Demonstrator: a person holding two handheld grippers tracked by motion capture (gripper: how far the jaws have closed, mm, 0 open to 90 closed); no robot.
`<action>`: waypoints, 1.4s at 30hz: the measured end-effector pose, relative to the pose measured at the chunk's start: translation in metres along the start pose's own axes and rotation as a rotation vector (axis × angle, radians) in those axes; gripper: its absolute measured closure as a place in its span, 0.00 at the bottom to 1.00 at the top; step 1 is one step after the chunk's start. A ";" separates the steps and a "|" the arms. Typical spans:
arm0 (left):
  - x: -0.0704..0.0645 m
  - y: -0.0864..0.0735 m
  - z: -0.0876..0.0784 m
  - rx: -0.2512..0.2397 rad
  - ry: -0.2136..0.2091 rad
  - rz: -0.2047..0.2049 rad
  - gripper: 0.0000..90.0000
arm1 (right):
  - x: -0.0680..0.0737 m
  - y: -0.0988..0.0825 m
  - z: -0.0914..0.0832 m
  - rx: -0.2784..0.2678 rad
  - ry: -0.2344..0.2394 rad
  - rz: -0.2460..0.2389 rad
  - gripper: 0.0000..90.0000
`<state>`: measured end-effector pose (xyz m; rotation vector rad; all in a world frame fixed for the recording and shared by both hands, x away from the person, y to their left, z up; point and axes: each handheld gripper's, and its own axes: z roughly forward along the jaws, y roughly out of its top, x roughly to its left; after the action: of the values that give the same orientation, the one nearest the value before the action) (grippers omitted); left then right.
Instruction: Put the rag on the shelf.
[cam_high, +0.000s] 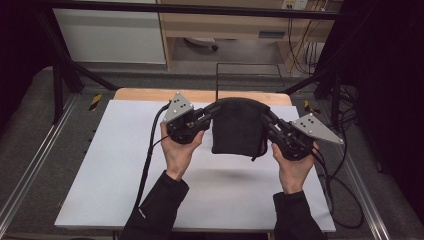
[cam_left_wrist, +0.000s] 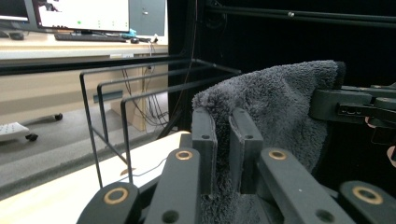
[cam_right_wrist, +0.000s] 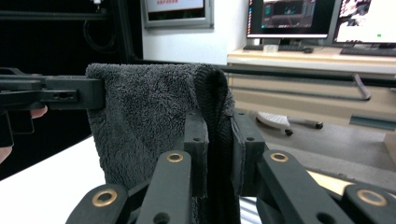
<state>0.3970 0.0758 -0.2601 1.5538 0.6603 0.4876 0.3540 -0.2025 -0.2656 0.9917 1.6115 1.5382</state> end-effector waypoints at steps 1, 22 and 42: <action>0.000 0.002 0.001 -0.005 0.001 0.001 0.91 | 0.000 0.002 0.000 -0.006 -0.006 -0.003 0.88; -0.002 0.046 0.017 -0.095 0.019 0.028 0.91 | -0.009 0.040 0.006 -0.100 -0.055 -0.022 0.89; 0.004 0.092 0.033 -0.145 0.021 0.027 0.91 | -0.021 0.082 0.020 -0.180 -0.098 -0.037 0.89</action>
<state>0.4335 0.0522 -0.1721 1.4238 0.6075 0.5603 0.3871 -0.2105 -0.1856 0.9192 1.3898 1.5543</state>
